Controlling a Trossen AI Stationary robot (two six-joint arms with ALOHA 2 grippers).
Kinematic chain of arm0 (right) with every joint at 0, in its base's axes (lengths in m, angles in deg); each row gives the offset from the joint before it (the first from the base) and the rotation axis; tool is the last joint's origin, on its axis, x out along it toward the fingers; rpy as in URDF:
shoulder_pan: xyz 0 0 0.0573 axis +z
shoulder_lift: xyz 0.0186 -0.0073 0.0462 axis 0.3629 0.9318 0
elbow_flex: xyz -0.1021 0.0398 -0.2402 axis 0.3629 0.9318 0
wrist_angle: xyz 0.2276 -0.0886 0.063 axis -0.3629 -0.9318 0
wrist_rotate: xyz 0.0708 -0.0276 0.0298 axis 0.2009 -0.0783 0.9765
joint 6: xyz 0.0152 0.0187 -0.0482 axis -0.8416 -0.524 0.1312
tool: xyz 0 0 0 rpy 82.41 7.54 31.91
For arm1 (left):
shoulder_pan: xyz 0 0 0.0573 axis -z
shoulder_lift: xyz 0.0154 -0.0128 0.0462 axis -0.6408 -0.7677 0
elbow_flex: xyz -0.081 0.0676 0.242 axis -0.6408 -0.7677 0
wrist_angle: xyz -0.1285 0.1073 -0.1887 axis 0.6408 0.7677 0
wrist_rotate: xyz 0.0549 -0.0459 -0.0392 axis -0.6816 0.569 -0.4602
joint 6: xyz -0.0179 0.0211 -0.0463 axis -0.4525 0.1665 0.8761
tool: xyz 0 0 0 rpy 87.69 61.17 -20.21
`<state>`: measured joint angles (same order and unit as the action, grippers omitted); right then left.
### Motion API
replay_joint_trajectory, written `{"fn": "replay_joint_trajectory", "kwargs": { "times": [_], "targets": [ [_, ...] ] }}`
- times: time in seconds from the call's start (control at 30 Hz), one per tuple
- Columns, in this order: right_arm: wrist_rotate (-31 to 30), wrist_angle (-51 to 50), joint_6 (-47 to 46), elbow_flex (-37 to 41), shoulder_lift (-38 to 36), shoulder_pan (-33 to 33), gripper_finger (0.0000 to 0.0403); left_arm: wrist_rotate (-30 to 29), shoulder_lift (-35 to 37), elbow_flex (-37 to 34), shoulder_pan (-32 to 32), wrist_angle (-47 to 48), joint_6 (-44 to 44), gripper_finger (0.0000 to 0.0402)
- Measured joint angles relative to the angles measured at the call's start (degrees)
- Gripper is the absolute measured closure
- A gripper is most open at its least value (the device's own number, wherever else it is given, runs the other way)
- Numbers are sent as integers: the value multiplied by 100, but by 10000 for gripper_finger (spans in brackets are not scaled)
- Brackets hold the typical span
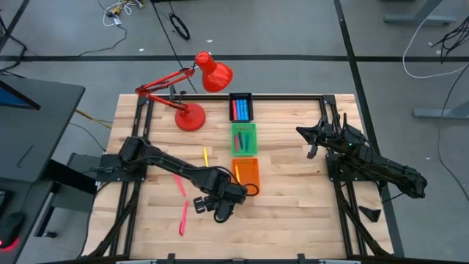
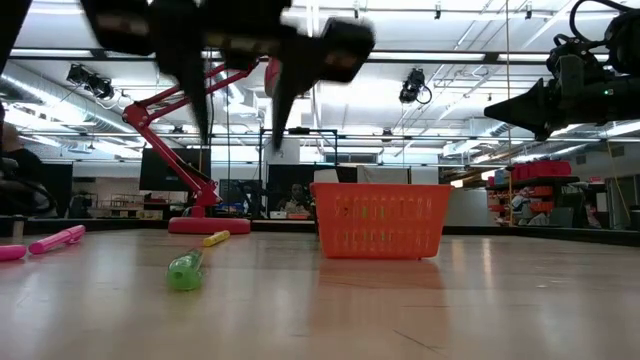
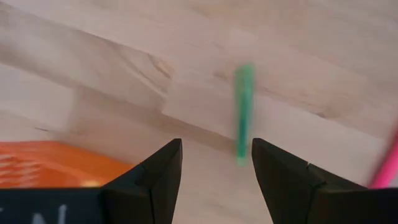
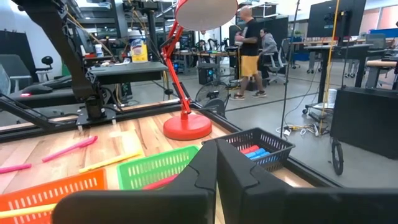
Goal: Pick & Place Markers
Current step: Put the green marker into the green bin
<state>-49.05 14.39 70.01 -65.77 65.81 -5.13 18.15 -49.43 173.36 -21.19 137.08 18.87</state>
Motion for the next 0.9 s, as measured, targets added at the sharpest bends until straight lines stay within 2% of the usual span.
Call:
{"fn": "replay_joint_trajectory", "kwargs": {
  "times": [0.4, 0.9],
  "targets": [
    [0, 0, 0, 0, 0, 0, 392, -14, -15, -730, 50, -588, -21, 200],
    [0, 0, 0, 0, 1, 0, 392, 381, -144, -1341, 87, -1411, -21, 200]
  ]
}}
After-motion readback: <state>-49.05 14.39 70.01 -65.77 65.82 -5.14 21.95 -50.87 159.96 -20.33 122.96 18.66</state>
